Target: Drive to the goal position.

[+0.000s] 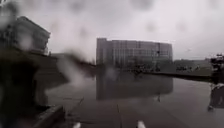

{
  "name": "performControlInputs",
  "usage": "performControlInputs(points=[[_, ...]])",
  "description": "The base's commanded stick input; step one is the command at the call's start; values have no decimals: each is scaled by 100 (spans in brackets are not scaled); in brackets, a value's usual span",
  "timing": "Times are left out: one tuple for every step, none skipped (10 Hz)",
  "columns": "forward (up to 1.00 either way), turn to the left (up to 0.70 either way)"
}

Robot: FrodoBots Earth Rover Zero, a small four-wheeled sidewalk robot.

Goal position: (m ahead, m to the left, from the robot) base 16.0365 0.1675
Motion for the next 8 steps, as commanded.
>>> performControlInputs(points=[[45,0],[45,0],[45,0],[45,0],[45,0],[45,0],[45,0],[45,0]])
